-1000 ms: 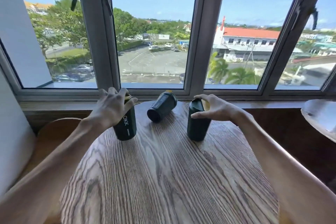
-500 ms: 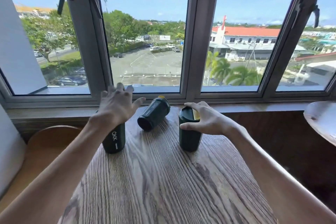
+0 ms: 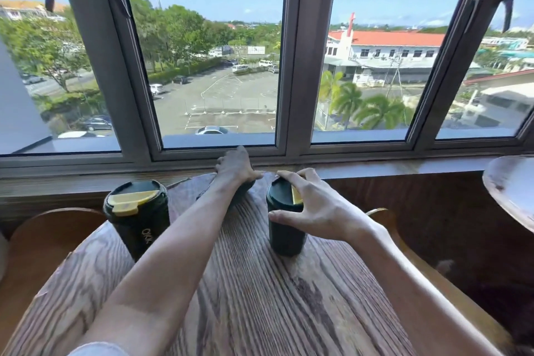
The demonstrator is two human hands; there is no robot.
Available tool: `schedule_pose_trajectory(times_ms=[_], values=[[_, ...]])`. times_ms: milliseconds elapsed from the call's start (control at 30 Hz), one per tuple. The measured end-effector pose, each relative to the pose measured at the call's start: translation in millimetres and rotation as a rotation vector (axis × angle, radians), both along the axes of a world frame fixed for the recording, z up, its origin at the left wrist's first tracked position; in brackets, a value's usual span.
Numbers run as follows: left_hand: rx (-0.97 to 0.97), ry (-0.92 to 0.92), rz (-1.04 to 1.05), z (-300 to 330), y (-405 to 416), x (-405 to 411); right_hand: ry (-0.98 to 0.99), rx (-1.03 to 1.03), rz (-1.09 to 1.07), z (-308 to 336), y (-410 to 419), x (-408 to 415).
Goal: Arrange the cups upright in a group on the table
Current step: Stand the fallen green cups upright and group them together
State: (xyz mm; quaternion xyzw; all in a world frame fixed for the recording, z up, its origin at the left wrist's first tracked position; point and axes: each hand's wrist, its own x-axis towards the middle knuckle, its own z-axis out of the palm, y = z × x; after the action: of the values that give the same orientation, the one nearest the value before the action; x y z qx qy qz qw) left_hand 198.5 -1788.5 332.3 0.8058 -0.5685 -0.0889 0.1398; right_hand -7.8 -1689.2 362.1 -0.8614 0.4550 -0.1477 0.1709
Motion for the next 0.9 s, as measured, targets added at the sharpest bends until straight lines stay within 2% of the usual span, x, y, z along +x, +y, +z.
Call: schedule_pose_trajectory(times_ms=[133, 233, 333, 467, 700, 900], values=[[-0.17, -0.021, -0.053, 10.0, 23.0, -2.2, -0.01, 0.005, 0.009, 2.3, 2.8, -0.2], [-0.349, -0.034, -0.095, 23.4, 66.8, -4.7, -0.02, 0.009, 0.005, 3.2, 4.0, 0.0], [-0.437, -0.06, -0.09, 35.0, 120.1, -5.7, -0.037, 0.034, 0.007, 4.1, 5.3, 0.8], [-0.35, -0.107, -0.028, 40.0, 169.1, 1.0, -0.033, 0.043, 0.0, 5.7, 6.7, 1.4], [-0.229, 0.056, -0.066, 29.4, 186.2, 14.7, -0.022, 0.059, 0.0, 9.3, 10.4, 3.0], [-0.292, 0.081, -0.076, 39.0, 196.8, 10.2, -0.023, 0.068, -0.004, 10.1, 12.4, 2.8]])
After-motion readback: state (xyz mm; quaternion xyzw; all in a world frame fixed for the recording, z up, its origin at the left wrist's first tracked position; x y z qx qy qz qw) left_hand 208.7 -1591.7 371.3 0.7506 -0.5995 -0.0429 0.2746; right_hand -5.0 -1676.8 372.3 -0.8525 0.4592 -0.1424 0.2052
